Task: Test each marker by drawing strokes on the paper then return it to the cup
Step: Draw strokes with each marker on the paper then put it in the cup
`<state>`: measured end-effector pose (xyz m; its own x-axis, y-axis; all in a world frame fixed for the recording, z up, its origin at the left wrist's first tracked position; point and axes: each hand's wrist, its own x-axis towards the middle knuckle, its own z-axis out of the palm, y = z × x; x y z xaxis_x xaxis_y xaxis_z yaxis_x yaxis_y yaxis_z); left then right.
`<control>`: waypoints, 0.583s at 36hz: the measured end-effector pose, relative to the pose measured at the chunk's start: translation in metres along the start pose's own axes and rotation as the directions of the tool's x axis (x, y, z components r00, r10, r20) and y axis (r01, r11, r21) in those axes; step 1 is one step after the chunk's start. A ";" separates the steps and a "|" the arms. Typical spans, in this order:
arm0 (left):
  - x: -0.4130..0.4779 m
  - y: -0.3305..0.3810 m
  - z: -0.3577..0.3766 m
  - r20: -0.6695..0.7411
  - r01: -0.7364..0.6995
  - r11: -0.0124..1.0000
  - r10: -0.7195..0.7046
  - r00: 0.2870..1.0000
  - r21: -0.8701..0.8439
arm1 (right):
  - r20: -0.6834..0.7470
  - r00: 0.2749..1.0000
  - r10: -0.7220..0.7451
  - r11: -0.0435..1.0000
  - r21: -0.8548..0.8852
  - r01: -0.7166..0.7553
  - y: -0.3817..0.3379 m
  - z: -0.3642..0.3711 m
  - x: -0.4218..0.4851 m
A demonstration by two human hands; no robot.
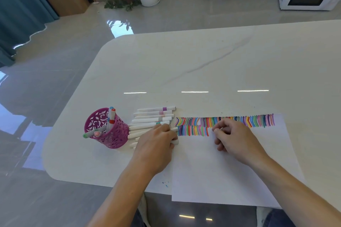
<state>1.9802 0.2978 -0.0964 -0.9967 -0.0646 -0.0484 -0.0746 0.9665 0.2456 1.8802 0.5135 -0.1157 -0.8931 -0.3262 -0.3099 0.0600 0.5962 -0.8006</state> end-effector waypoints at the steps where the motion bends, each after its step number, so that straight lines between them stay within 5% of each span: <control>1: 0.000 0.000 0.000 -0.010 -0.001 1.000 0.001 1.000 -0.008 | 0.001 1.000 -0.001 1.000 -0.002 0.001 0.000 0.000 0.000; 14: 0.010 0.016 -0.017 -0.170 -0.109 0.956 0.064 0.983 -0.273 | -0.026 0.999 -0.047 0.997 0.063 0.048 0.001 -0.002 -0.001; 21: 0.024 0.036 -0.024 -0.359 -0.146 0.841 -0.061 0.931 -0.520 | -0.058 0.988 -0.144 0.960 0.236 0.153 -0.003 -0.005 -0.003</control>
<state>1.9531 0.3250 -0.0659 -0.9347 -0.2085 0.2878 0.0663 0.6934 0.7175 1.8805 0.5163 -0.1094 -0.9168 -0.3653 -0.1615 0.0260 0.3490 -0.9368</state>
